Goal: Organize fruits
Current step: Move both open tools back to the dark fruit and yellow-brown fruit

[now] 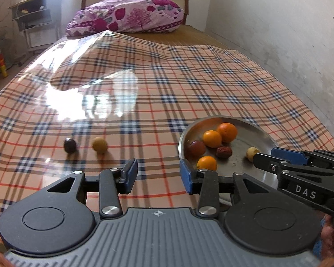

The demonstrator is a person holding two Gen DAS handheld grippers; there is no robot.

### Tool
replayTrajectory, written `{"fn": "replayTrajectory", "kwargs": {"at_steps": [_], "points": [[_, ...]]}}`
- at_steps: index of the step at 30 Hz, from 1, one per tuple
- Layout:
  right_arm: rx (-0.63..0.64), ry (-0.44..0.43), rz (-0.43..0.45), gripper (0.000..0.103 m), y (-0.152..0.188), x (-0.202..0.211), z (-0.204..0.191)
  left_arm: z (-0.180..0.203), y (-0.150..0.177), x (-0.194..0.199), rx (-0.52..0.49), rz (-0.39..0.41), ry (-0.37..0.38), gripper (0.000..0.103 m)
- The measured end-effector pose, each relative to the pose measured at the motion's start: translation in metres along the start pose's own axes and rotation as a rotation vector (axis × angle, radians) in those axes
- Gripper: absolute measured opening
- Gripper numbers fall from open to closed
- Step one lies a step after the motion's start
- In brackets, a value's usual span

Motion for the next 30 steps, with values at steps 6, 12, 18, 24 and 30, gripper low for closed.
{"fn": "replayTrajectory", "kwargs": {"at_steps": [6, 12, 18, 24, 30], "points": [[0.035, -0.026, 0.004, 0.038, -0.003, 0.003, -0.018, -0.020, 0.003, 0.011, 0.041, 0.018, -0.033, 0.048], [0.071, -0.055, 0.009, 0.038, -0.007, 0.003, -0.039, -0.043, 0.005, 0.021, 0.080, 0.037, -0.069, 0.049], [0.104, -0.085, 0.013, 0.038, -0.011, 0.001, -0.061, -0.068, 0.008, 0.025, 0.124, 0.050, -0.105, 0.051], [0.135, -0.110, 0.011, 0.038, -0.014, -0.004, -0.083, -0.095, 0.007, 0.022, 0.157, 0.055, -0.139, 0.056], [0.148, -0.128, 0.005, 0.038, -0.017, -0.011, -0.100, -0.119, 0.006, 0.014, 0.166, 0.044, -0.169, 0.061]]}}
Point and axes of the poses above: each gripper's, at about its wrist camera, not at the fingertips, and x roughly against the way its jaws point, z to its right, y to its underside, the point moved 6 cm from there along -x, roughly the way its jaws point, and after that the axes turned 14 degrees about y, right-handed, at the moved point
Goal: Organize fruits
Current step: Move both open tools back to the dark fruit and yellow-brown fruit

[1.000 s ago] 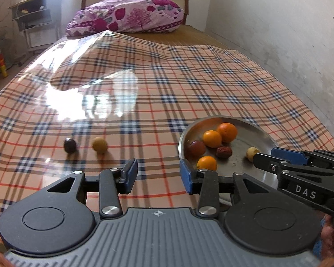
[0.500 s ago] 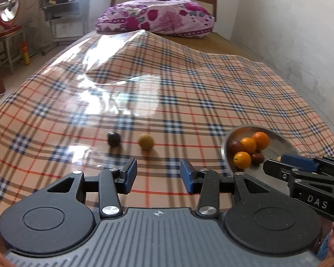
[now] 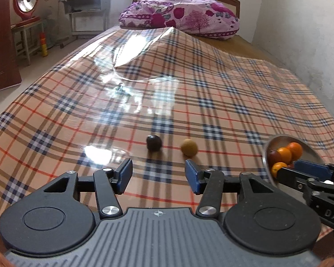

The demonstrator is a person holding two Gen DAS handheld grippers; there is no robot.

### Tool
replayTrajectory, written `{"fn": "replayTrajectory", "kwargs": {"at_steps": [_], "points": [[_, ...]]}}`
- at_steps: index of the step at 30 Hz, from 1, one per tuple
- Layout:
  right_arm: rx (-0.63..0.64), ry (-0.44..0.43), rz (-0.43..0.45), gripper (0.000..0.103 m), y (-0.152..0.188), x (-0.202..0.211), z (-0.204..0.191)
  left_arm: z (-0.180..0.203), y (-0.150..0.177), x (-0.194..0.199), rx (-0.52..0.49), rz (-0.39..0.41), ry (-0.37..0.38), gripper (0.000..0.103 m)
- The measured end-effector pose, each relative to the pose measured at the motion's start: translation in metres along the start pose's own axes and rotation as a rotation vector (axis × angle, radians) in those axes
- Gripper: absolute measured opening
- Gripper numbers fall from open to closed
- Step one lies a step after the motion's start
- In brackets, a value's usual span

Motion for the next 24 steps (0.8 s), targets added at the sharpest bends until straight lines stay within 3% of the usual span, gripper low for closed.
{"fn": "replayTrajectory", "kwargs": {"at_steps": [24], "points": [[-0.016, -0.032, -0.045, 0.038, -0.011, -0.052, -0.027, -0.030, -0.014, -0.075, -0.061, -0.058, -0.003, 0.060]]}}
Point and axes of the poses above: each gripper's, at about its wrist camera, not at the fingertips, and x roughly against the way its jaws point, z to its right, y to its underside, the point moved 6 cm from there along -x, roughly the way its jaws point, and after that the axes turned 14 degrees about y, right-handed, at the moved point
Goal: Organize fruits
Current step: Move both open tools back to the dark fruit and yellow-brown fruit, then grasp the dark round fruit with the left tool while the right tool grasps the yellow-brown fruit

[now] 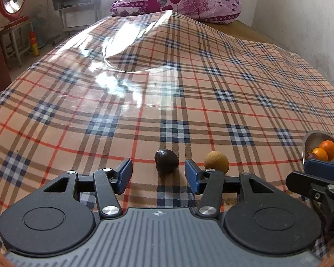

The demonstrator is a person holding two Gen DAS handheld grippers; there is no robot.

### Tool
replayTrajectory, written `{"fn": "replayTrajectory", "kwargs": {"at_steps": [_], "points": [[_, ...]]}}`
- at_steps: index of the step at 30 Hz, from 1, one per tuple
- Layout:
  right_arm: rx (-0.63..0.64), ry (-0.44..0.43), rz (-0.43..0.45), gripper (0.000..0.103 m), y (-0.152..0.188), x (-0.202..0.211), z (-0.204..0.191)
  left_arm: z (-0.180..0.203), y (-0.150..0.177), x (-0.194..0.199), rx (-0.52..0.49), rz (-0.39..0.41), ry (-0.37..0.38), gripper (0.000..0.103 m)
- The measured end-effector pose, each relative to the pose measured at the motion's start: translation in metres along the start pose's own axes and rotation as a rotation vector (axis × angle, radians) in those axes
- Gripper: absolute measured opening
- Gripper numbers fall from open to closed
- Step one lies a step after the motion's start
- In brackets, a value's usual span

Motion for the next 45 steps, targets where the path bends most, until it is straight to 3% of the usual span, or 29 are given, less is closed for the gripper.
{"fn": "replayTrajectory", "kwargs": {"at_steps": [9, 14, 28, 37, 40, 45], "points": [[-0.004, -0.005, -0.009, 0.038, -0.004, -0.013, -0.003, 0.002, 0.000, -0.013, -0.046, 0.009, 0.013, 0.033], [0.002, -0.011, -0.012, 0.040, -0.005, -0.018, -0.009, 0.002, 0.001, -0.012, -0.048, 0.023, 0.026, 0.026], [0.063, -0.054, -0.018, 0.042, -0.008, -0.042, -0.041, -0.012, 0.010, 0.023, 0.048, 0.060, -0.022, 0.026], [0.111, -0.038, -0.041, 0.041, -0.005, -0.064, -0.063, -0.017, 0.012, 0.032, 0.064, 0.073, -0.037, 0.025], [0.123, -0.032, -0.041, 0.027, -0.005, -0.068, -0.066, -0.016, 0.011, 0.034, 0.073, 0.077, -0.030, 0.025], [0.117, -0.021, -0.031, 0.027, -0.008, -0.063, -0.063, -0.013, 0.010, 0.041, 0.089, 0.086, -0.015, 0.025]]}}
Point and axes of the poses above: each gripper's, at about its wrist camera, not at the fingertips, and x roughly against the way its jaws point, z to its right, y to its underside, the point moved 6 cm from there along -x, roughly the way its jaws point, and after that the axes turned 14 degrees about y, right-handed, at the moved point
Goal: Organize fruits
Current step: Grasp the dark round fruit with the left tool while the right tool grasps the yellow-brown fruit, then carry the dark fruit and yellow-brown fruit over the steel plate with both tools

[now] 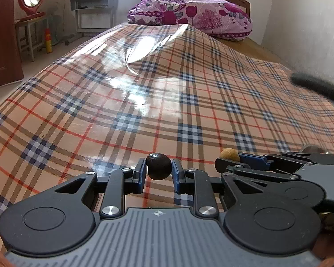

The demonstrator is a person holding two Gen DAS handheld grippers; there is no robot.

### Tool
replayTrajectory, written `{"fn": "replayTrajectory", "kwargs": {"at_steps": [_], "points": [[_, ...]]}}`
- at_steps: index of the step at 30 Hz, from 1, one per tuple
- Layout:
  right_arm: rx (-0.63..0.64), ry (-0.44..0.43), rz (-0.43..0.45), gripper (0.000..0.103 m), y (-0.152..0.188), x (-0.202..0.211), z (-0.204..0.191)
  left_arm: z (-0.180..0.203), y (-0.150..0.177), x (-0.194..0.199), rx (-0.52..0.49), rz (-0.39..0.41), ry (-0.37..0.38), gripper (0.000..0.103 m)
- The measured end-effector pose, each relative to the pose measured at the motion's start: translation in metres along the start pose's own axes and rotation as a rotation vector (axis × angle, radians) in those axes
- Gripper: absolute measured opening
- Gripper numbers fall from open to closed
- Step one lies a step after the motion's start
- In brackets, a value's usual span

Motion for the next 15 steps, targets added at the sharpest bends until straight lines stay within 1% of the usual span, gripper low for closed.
{"fn": "replayTrajectory", "kwargs": {"at_steps": [7, 15], "points": [[-0.030, 0.007, 0.041, 0.027, -0.010, 0.026, 0.016, 0.014, -0.007, 0.017, -0.023, 0.024, 0.006, 0.025], [-0.066, 0.021, 0.089, 0.027, -0.013, 0.071, 0.039, 0.042, -0.010, 0.046, -0.064, 0.050, 0.029, 0.025]]}}
Point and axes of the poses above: each gripper's, at about its wrist camera, not at the fingertips, and x roughly against the way its jaws point, z to its right, y to its underside, the point moved 6 cm from there along -x, roughly the way its jaws point, and after that the axes turned 14 degrees about y, right-handed, at the moved point
